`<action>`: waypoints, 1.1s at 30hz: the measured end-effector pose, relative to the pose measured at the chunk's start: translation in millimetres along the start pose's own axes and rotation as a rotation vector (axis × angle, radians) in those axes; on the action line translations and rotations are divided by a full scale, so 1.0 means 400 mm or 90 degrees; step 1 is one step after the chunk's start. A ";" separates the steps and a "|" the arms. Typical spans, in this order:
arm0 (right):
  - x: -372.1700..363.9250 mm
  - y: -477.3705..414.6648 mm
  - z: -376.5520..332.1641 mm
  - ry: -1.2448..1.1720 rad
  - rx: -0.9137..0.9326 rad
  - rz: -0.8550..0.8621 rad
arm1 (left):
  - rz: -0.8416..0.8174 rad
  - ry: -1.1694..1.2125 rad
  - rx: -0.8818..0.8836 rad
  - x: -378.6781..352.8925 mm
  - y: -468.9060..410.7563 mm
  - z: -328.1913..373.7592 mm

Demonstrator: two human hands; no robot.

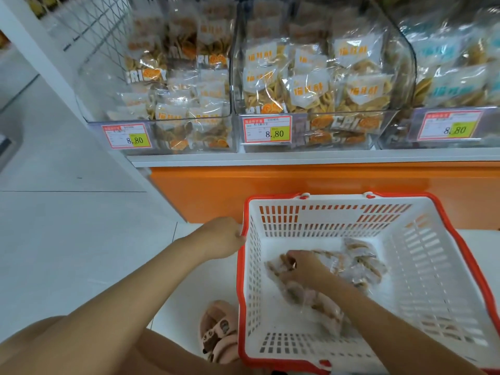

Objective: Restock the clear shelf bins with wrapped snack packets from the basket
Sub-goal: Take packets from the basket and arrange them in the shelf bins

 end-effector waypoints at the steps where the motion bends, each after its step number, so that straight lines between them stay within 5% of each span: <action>1: 0.047 0.017 -0.017 -0.042 0.018 0.031 | 0.019 0.027 0.014 0.008 -0.001 -0.006; 4: 0.187 0.091 -0.092 -0.071 0.155 0.219 | 0.059 0.161 0.039 0.031 0.003 -0.007; 8: 0.331 0.248 -0.207 -0.054 0.431 0.575 | 0.016 0.601 0.022 0.051 0.031 0.037; 12: 0.394 0.346 -0.276 0.003 0.523 0.689 | 0.082 0.769 -0.135 0.119 0.062 0.092; 19: 0.529 0.433 -0.321 -0.185 0.407 0.494 | 0.280 0.473 -0.252 0.266 0.143 0.061; 23: 0.562 0.417 -0.453 0.019 0.373 0.266 | 0.299 0.318 -0.307 0.316 0.170 0.076; 28: 0.610 0.372 -0.589 0.190 0.335 0.127 | 0.358 0.246 -0.287 0.367 0.171 0.049; 33: 0.683 0.308 -0.658 0.138 0.304 0.045 | 0.450 0.381 -0.301 0.437 0.173 -0.004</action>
Point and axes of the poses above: each hand's wrist, its own y-axis away from the middle knuckle, its own x-axis out of the back of the hand, z = x × y, the point moved 5 cm from there along -y, towards the middle knuckle, and after that the axes turned 10 degrees about -x, right-handed, at the moved point
